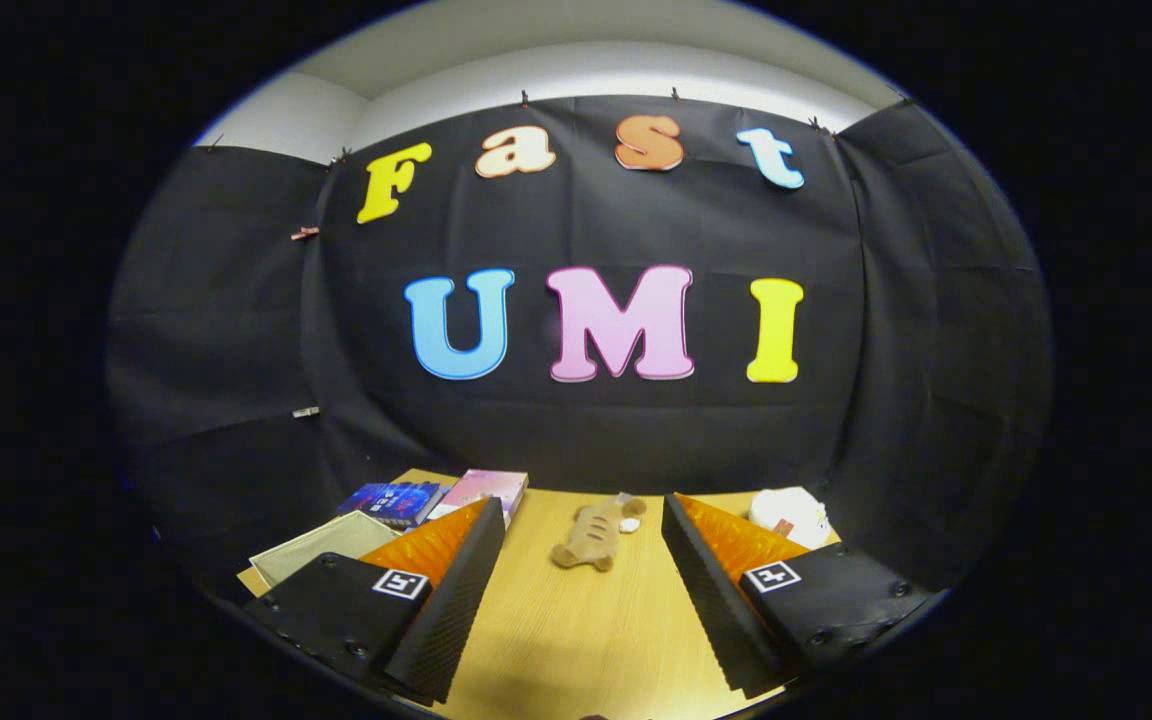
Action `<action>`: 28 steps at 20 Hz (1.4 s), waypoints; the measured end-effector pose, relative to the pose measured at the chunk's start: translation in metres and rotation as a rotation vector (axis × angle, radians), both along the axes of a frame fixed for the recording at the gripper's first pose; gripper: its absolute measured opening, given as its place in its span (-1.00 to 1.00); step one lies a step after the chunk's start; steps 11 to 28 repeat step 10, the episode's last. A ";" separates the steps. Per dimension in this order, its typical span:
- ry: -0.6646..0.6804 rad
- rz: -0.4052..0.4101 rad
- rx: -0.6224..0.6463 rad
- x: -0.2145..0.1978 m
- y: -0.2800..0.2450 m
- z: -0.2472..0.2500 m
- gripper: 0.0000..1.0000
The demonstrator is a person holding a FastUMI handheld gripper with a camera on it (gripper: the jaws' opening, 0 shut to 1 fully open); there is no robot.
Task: Open the storage box then place both shoes into the box .Put the left shoe in first, then the right shoe, with the right side of both shoes facing outward in a uniform manner.
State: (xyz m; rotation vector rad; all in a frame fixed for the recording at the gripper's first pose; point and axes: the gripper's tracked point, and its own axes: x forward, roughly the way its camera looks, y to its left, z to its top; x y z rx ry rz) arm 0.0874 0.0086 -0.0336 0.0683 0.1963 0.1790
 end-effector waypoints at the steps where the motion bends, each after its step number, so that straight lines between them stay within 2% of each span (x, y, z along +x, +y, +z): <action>1: -0.040 0.006 0.001 -0.003 -0.005 0.007 0.97; 5: -0.123 0.015 0.013 -0.013 -0.018 0.017 0.96; 7: -0.121 0.026 0.038 -0.015 -0.015 0.013 0.97; 10: -0.112 -0.009 0.030 -0.013 -0.021 0.009 0.95; 28: -0.112 -0.009 0.030 -0.013 -0.021 0.009 0.95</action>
